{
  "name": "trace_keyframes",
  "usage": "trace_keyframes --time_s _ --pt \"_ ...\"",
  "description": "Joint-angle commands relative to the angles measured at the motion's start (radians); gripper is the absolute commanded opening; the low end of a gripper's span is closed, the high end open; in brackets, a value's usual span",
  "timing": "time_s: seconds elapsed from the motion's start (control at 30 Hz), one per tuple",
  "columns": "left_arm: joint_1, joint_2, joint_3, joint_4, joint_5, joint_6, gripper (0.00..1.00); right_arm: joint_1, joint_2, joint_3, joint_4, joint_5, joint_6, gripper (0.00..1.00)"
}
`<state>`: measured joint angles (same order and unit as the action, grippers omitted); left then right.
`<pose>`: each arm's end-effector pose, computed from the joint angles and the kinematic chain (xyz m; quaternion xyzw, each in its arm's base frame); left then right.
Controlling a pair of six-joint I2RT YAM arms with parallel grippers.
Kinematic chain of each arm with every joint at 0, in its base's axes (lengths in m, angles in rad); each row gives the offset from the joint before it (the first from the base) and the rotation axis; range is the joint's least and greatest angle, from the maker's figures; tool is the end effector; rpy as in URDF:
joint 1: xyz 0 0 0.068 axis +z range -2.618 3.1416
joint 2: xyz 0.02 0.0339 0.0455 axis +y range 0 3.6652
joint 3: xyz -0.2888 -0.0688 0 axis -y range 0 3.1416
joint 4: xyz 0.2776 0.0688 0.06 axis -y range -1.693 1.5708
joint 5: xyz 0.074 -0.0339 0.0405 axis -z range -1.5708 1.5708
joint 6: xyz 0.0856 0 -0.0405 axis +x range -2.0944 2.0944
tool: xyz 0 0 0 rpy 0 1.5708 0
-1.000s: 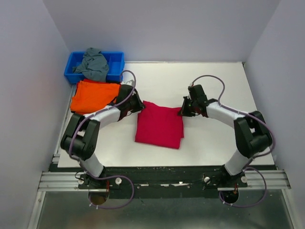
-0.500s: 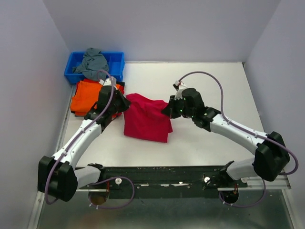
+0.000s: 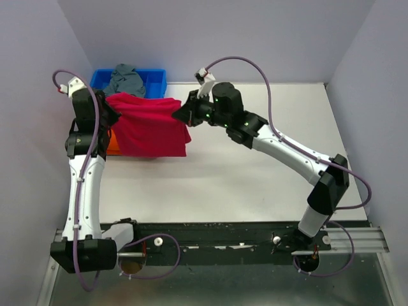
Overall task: Fold and stack the t-shirts
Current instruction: Put the neatly folded tshirt into the corner of the board with both arms
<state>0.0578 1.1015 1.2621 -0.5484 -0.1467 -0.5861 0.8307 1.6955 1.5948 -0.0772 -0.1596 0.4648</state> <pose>0.2995 0.0299 0.4147 -0.3007 0.7724 -0.0865 0.5527 0.3232 0.3741 0.4038 -0.1894 0.7426 0.4346 0.4730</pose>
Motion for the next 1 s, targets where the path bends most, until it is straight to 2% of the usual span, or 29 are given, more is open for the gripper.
trace_keyframes --time_s 0.0,0.4,0.57,0.87,0.97 --pt "0.085 0.066 0.149 -0.091 -0.106 0.061 0.00 0.018 0.111 0.172 -0.084 -0.044 0.023 0.01" --pt "0.226 0.222 0.249 -0.059 -0.099 0.100 0.00 0.076 0.391 0.483 -0.113 -0.003 0.052 0.01" --pt "0.286 0.277 0.264 -0.042 -0.022 0.098 0.00 0.082 0.463 0.527 -0.101 -0.005 0.098 0.01" --pt "0.290 0.403 0.316 0.011 0.010 0.097 0.00 0.079 0.581 0.634 -0.108 0.043 0.113 0.01" --pt "0.289 0.464 0.374 0.004 0.029 0.091 0.00 0.070 0.612 0.669 -0.104 0.058 0.117 0.01"
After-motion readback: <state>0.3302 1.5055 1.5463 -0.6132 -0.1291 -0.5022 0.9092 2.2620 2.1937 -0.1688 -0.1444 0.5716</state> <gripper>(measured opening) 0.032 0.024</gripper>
